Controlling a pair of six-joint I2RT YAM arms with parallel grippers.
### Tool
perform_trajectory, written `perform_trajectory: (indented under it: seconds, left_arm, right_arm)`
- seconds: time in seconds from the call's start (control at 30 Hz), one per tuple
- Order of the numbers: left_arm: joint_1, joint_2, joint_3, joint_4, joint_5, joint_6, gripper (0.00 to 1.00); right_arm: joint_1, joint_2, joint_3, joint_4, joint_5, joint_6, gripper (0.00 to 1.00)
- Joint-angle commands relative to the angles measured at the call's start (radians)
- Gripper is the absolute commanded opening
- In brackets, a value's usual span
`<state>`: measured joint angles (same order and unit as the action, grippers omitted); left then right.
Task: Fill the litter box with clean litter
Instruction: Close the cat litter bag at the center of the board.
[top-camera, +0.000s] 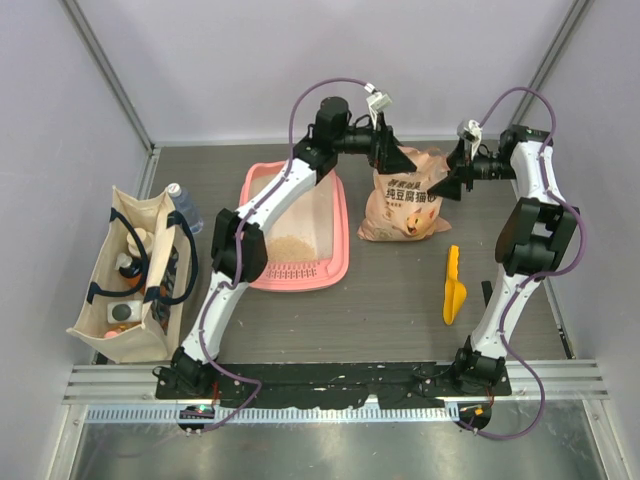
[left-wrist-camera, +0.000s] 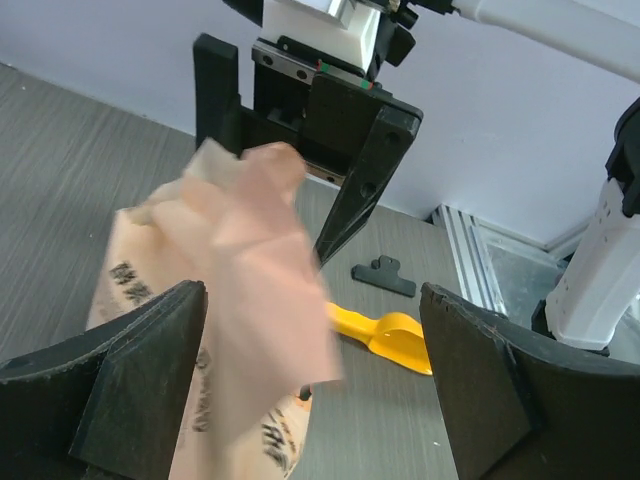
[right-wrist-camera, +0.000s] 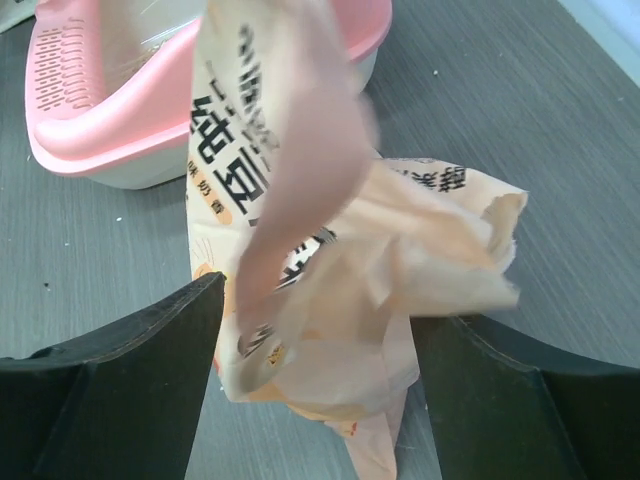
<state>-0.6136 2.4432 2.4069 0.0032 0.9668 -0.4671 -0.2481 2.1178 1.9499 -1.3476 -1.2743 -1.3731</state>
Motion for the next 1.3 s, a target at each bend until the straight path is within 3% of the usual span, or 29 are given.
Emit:
perform_trajectory:
  seconds: [0.0, 0.1, 0.2, 0.4, 0.5, 0.53, 0.63, 0.77, 0.9, 1.0, 1.17, 1.27]
  left_arm:
    - [-0.014, -0.024, -0.024, -0.048, 0.007, 0.090, 0.91]
    - [-0.015, -0.073, -0.123, -0.060, -0.005, 0.154, 0.92]
    - [-0.018, -0.073, -0.123, -0.152, -0.063, 0.267, 0.92]
    - [-0.005, -0.036, -0.075, -0.137, -0.076, 0.233, 0.87]
    - [0.000, 0.002, -0.031, -0.120, -0.014, 0.162, 0.73]
    - [0.000, 0.011, -0.020, -0.121, -0.007, 0.154, 0.64]
    - [0.000, 0.005, -0.043, -0.109, 0.013, 0.131, 0.54]
    - [0.008, 0.000, -0.060, -0.097, 0.030, 0.113, 0.39]
    - [0.021, 0.002, -0.068, -0.104, 0.026, 0.111, 0.26]
    - [0.034, 0.004, -0.068, -0.127, 0.006, 0.117, 0.24]
    - [0.044, 0.002, -0.083, -0.184, -0.051, 0.157, 0.37]
    - [0.044, 0.005, -0.092, -0.192, -0.048, 0.157, 0.37]
  right_arm:
    - [-0.002, 0.027, 0.053, -0.160, -0.074, -0.060, 0.80]
    - [-0.002, 0.051, 0.086, -0.159, -0.088, -0.061, 0.81]
    - [-0.002, 0.094, 0.153, -0.150, -0.086, -0.035, 0.81]
    - [-0.002, 0.151, 0.215, -0.085, -0.092, 0.051, 0.82]
    - [0.010, 0.165, 0.228, 0.092, -0.103, 0.236, 0.82]
    - [0.021, 0.171, 0.239, 0.109, -0.103, 0.253, 0.82]
    - [0.035, 0.183, 0.256, 0.116, -0.132, 0.281, 0.82]
    - [0.058, 0.185, 0.222, 0.140, -0.146, 0.339, 0.58]
    - [0.058, 0.188, 0.207, 0.136, -0.165, 0.358, 0.47]
    - [0.052, 0.177, 0.182, 0.127, -0.169, 0.356, 0.48]
    - [0.032, 0.153, 0.138, 0.122, -0.163, 0.342, 0.65]
    - [0.026, 0.151, 0.132, 0.114, -0.152, 0.329, 0.63]
